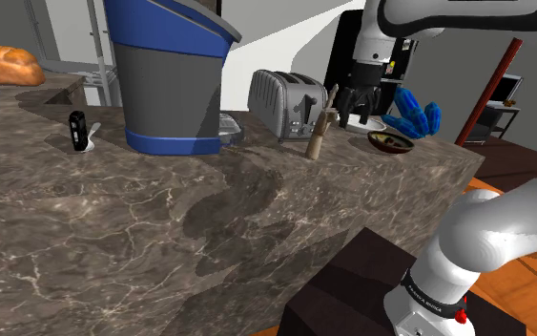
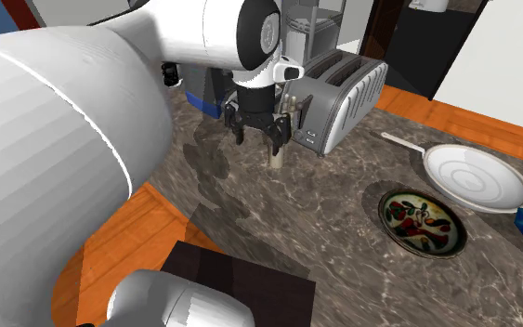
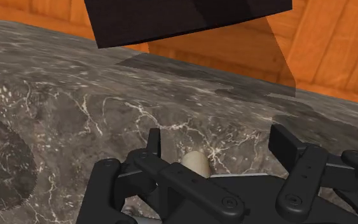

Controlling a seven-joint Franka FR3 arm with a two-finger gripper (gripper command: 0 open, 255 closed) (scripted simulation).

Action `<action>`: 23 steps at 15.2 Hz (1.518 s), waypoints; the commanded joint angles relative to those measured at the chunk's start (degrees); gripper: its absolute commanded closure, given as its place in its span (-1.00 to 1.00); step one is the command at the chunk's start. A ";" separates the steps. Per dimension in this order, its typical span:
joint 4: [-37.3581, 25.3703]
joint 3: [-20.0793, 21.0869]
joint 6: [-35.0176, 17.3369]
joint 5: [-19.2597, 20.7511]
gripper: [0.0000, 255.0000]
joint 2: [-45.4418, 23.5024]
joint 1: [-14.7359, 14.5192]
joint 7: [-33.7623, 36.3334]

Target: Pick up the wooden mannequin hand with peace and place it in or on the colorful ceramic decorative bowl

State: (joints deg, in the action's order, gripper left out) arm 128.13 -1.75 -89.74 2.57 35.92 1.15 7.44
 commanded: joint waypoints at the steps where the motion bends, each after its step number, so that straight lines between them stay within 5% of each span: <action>1: -3.06 -0.24 -1.98 0.36 -1.00 -2.86 0.72 1.11; 6: -11.01 -0.04 -5.72 0.84 -1.00 -9.53 2.03 4.76; 14: -4.74 -0.30 -11.51 0.99 -1.00 -9.05 2.11 4.82; 22: -4.77 -0.30 -11.50 0.99 -1.00 -9.07 2.11 4.82; 23: -4.77 -0.30 -11.50 0.99 1.00 -9.07 2.11 4.82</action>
State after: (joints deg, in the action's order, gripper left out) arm 123.35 -2.04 -101.25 3.56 26.85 3.26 12.26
